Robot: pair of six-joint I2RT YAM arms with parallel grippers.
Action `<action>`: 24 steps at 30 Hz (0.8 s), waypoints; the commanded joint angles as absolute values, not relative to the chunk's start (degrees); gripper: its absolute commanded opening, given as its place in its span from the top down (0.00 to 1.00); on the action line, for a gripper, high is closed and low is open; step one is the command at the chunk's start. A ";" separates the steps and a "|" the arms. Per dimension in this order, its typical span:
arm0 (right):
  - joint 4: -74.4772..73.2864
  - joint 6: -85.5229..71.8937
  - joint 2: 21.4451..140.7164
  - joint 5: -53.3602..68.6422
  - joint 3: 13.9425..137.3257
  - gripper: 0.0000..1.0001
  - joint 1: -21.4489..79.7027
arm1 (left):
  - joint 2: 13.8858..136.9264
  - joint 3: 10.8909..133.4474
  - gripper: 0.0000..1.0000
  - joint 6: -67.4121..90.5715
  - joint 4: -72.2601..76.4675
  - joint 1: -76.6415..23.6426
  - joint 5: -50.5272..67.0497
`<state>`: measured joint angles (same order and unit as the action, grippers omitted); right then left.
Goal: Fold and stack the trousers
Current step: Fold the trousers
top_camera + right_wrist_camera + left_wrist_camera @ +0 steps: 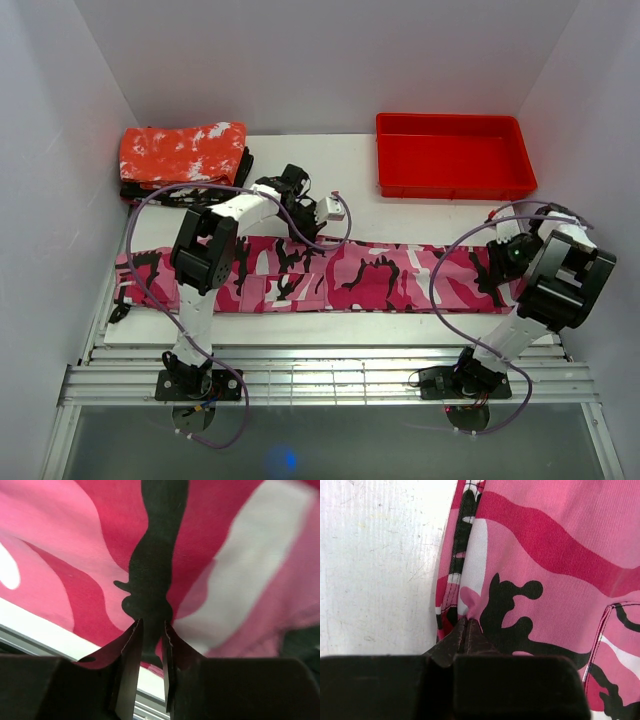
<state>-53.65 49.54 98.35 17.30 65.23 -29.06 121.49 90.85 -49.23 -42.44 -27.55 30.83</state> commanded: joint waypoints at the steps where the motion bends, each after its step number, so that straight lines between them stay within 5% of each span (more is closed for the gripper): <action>1: -49.58 50.27 101.07 13.28 61.53 0.74 -28.83 | 120.76 93.43 1.00 -50.27 -41.66 -27.34 30.41; 17: -44.55 52.64 100.99 6.93 56.60 0.73 -28.83 | 120.84 90.53 0.99 -40.43 -27.15 -23.29 23.81; 22: -53.07 51.86 99.58 15.02 63.62 0.60 -28.39 | 119.80 92.55 0.40 -40.17 -32.60 -23.29 27.41; 24: -55.80 51.33 98.62 19.41 68.71 0.59 -27.78 | 117.26 91.15 0.28 -39.38 -32.96 -23.29 28.91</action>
<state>-53.10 50.46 99.29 15.07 62.46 -28.29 121.62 91.33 -40.34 -31.70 -23.97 27.05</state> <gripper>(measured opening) 0.400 0.685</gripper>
